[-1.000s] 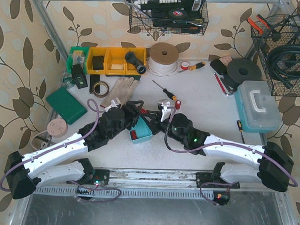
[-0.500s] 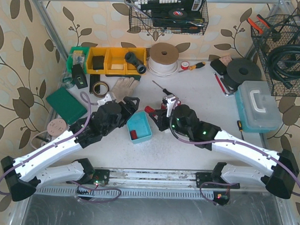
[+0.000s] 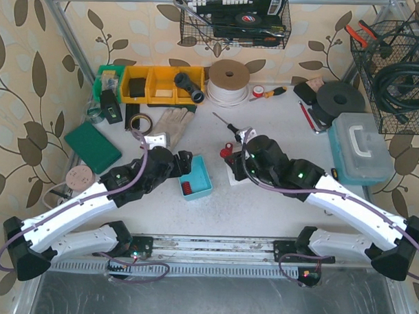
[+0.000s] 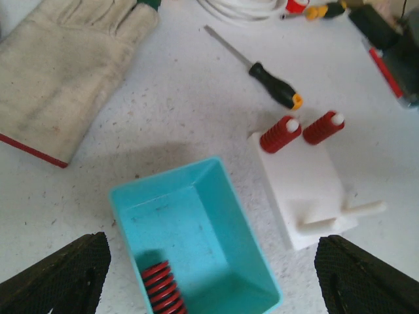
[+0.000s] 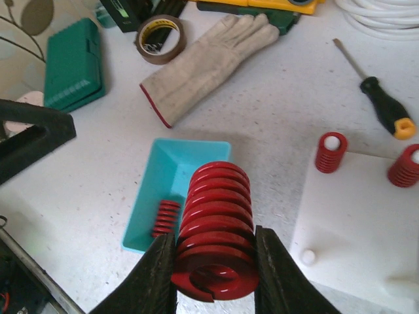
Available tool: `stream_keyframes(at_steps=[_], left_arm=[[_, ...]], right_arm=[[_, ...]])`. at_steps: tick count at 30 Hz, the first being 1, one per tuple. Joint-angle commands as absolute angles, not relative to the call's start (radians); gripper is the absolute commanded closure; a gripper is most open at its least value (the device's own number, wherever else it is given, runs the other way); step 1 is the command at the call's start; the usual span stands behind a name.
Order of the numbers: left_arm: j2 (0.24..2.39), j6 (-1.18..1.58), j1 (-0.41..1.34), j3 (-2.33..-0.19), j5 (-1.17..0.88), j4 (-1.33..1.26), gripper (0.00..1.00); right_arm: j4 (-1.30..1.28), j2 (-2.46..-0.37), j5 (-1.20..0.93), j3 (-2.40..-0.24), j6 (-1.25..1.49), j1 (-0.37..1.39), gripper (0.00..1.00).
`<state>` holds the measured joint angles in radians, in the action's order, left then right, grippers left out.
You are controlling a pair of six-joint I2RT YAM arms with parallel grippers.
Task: Install the large spring
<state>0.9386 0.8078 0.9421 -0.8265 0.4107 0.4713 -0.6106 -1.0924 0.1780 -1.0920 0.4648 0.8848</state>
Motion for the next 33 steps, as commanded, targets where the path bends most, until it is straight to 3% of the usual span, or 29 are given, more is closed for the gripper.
stream_keyframes(at_steps=[1, 2, 4, 10, 19, 33], left_arm=[[0.917, 0.640, 0.943, -0.782, 0.376, 0.385, 0.14], [0.915, 0.642, 0.943, -0.776, 0.385, 0.393, 0.17], [0.883, 0.623, 0.950, -0.725, 0.373, 0.329, 0.11], [0.752, 0.660, 0.953, -0.604, 0.425, 0.261, 0.10], [0.779, 0.641, 0.953, -0.595, 0.407, 0.214, 0.09], [0.735, 0.632, 0.953, -0.556, 0.435, 0.167, 0.06]], right_arm=[[-0.810, -1.125, 0.203, -1.197, 0.412, 0.842, 1.00], [-0.840, -1.137, 0.187, -1.218, 0.404, 0.824, 1.00], [-0.910, -1.172, 0.140, -1.258, 0.384, 0.780, 1.00], [-1.040, -1.248, 0.085, -1.329, 0.349, 0.703, 1.00], [-1.186, -1.403, 0.087, -1.405, 0.283, 0.598, 1.00], [-1.190, -1.519, 0.074, -1.406, 0.240, 0.511, 1.00]])
